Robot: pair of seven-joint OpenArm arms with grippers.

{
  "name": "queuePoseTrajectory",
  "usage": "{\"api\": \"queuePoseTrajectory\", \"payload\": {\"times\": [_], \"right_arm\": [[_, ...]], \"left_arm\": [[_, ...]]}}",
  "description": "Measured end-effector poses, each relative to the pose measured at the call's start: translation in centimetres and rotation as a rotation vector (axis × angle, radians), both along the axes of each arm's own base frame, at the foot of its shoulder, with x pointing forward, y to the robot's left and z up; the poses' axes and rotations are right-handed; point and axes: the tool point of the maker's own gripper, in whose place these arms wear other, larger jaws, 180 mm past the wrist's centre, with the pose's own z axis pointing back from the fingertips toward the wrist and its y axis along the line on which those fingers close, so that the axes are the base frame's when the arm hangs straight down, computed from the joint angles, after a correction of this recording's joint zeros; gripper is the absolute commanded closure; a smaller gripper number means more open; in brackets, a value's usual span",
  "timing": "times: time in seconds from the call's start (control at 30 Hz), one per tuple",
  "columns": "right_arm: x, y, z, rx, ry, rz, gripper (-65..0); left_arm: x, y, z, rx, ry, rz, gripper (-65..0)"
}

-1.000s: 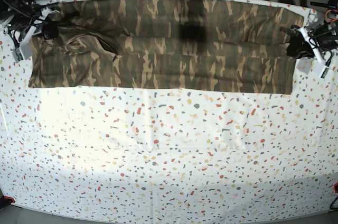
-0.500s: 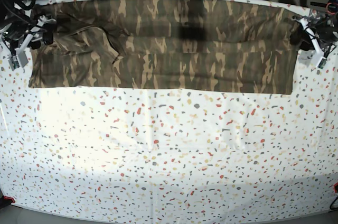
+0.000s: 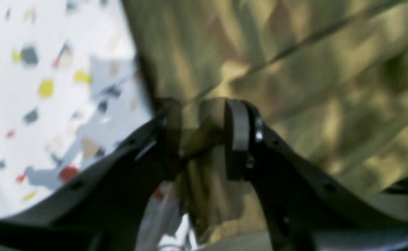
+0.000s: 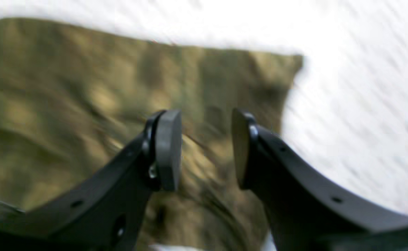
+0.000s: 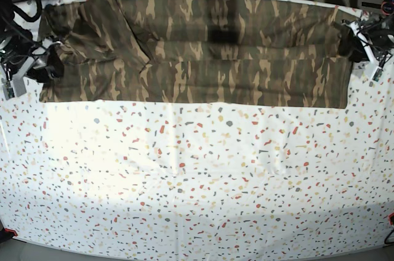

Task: Fold the T-shirt properly
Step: 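Grasp the strip's hem edge near each end with both grippers, then pull the strip edge toward the arms with both grippers to straighten it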

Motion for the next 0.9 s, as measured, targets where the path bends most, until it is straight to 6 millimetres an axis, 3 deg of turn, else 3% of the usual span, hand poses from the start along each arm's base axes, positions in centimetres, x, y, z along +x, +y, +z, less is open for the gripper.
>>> {"api": "queuePoseTrajectory", "payload": {"times": [0.17, 0.3, 0.43, 0.57, 0.67, 0.77, 0.9], "right_arm": [[1.6, 2.8, 2.9, 0.188, -0.11, 0.051, -24.4], [2.2, 3.5, 2.8, 0.224, -0.139, 0.027, -24.4], [2.7, 3.5, 0.2, 0.198, -0.096, -0.031, -24.4], [4.2, 4.3, -2.4, 0.177, -0.057, -0.041, -24.4], [4.9, 5.2, -4.8, 0.134, 0.009, -0.012, -24.4], [4.5, 5.6, -7.2, 0.077, 0.084, 0.008, -24.4], [4.2, 5.0, -7.8, 0.029, 0.103, 0.002, -24.4]], "left_arm": [[3.0, -0.1, 1.8, -0.01, -0.078, 0.002, -20.3], [5.3, -2.0, 4.3, -0.159, -0.168, 0.023, -20.3], [6.0, -5.4, 4.3, -0.293, -0.207, 0.062, -20.0], [6.6, -7.9, 3.1, -0.306, -0.2, 0.074, -14.3], [7.5, -7.9, 3.3, -0.28, -0.216, 0.072, -10.3], [6.6, -7.4, 1.9, -0.217, -0.144, 0.065, -5.7], [6.2, -7.0, 1.2, -0.207, -0.107, 0.107, -0.7]]}}
